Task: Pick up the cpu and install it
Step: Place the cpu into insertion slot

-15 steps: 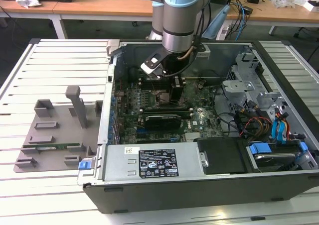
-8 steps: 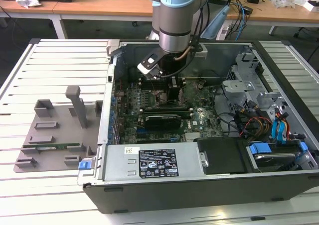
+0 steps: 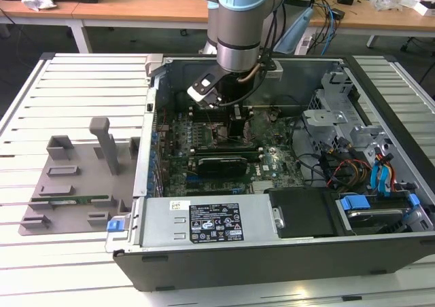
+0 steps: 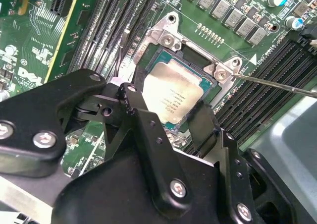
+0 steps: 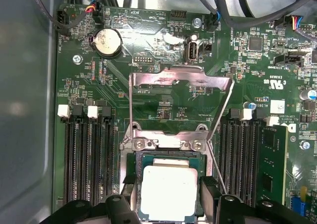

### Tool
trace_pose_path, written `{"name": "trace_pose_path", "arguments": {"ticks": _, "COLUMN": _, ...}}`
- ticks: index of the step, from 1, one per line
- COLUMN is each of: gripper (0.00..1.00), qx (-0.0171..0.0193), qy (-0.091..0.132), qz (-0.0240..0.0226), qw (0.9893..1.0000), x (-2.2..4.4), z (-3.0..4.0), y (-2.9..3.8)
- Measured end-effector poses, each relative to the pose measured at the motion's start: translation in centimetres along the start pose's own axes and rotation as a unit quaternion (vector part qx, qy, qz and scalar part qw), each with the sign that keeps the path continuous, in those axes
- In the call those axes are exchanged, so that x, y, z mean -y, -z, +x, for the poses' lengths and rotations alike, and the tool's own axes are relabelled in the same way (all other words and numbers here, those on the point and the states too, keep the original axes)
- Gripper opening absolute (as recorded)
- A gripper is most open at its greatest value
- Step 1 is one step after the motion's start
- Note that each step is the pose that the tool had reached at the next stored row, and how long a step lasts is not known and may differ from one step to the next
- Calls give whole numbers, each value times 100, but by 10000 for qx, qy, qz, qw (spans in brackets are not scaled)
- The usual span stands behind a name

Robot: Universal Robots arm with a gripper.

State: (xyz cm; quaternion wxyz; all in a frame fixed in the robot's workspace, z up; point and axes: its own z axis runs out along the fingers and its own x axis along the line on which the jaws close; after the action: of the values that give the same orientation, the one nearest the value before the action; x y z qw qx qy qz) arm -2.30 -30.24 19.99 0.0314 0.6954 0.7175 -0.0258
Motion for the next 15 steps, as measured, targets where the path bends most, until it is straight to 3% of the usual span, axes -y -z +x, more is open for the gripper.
{"name": "trace_pose_path", "arguments": {"ticks": 2, "gripper": 53, "qx": -1, "qy": 0, "qz": 0, "qw": 10000, "x": 0, "z": -1, "y": 1}}
{"name": "trace_pose_path", "arguments": {"ticks": 8, "gripper": 53, "qx": -5, "qy": 0, "qz": -1, "qw": 10000, "x": 0, "z": 0, "y": 1}}
{"name": "trace_pose_path", "arguments": {"ticks": 15, "gripper": 53, "qx": -5, "qy": 78, "qz": -7, "qw": 10000, "x": -1, "z": -5, "y": 56}}
